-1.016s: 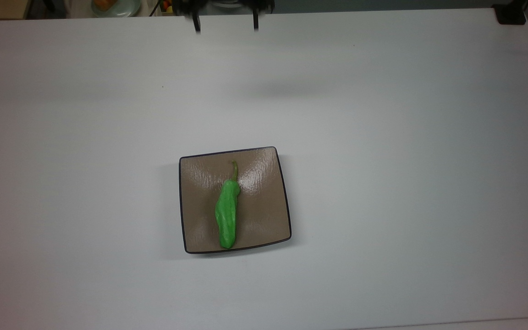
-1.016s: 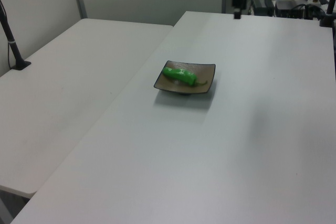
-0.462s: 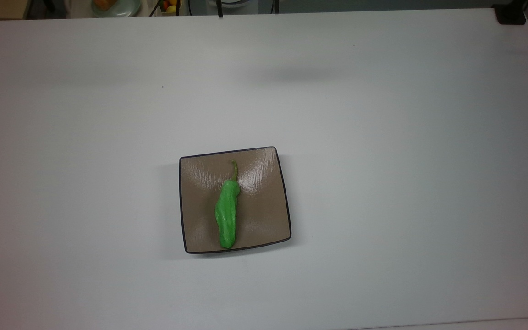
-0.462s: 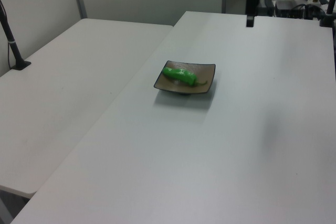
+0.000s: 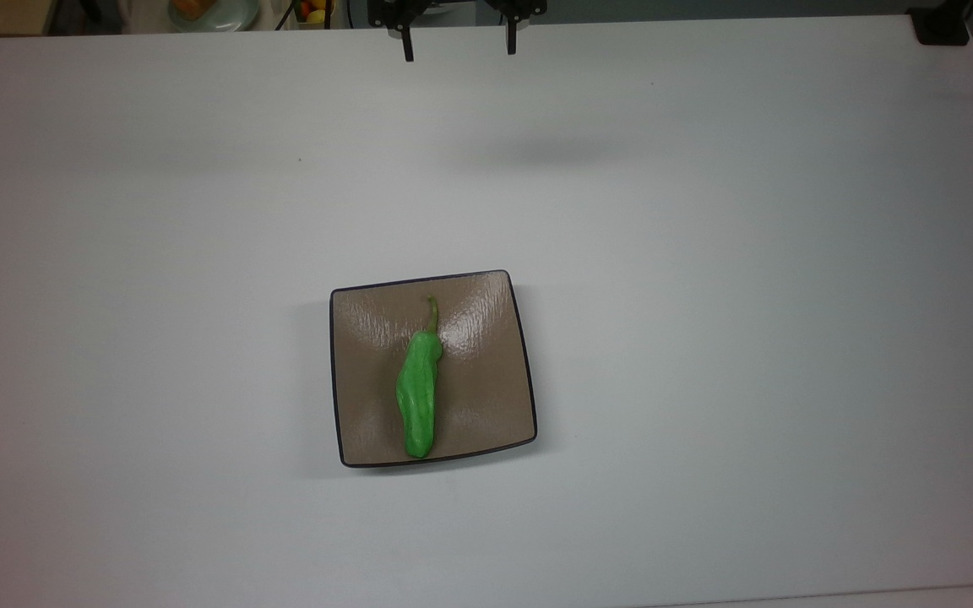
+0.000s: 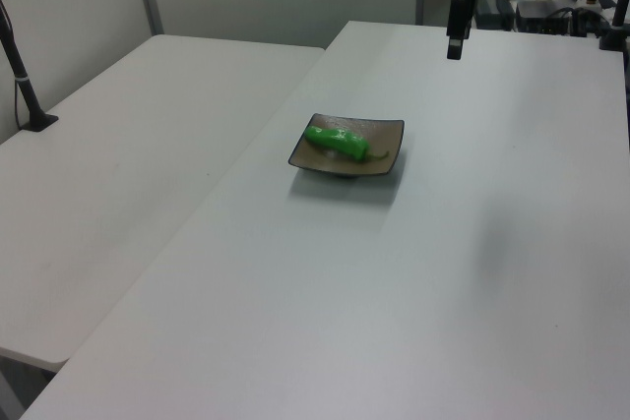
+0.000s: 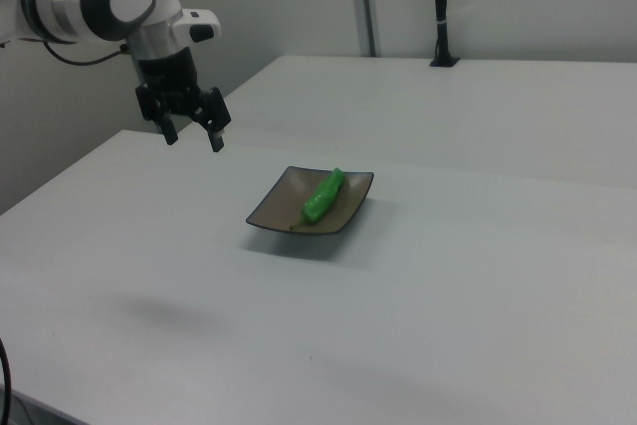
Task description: Chili peppers are placed on a ceramic plate
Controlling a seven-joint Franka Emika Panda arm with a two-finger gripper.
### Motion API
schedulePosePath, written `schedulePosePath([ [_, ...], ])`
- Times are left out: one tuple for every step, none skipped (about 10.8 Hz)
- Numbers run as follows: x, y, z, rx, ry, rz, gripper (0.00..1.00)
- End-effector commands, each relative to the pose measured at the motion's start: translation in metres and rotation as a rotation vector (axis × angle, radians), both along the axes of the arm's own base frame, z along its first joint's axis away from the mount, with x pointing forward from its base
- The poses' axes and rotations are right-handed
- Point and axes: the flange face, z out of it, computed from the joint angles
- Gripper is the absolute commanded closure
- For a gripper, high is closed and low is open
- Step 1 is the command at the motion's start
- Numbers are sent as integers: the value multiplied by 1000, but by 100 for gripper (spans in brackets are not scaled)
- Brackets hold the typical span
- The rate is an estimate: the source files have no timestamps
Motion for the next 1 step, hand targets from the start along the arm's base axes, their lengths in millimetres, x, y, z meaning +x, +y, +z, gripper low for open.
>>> schedulePosePath([
  [-6,3,0,1,-13,-7,0],
])
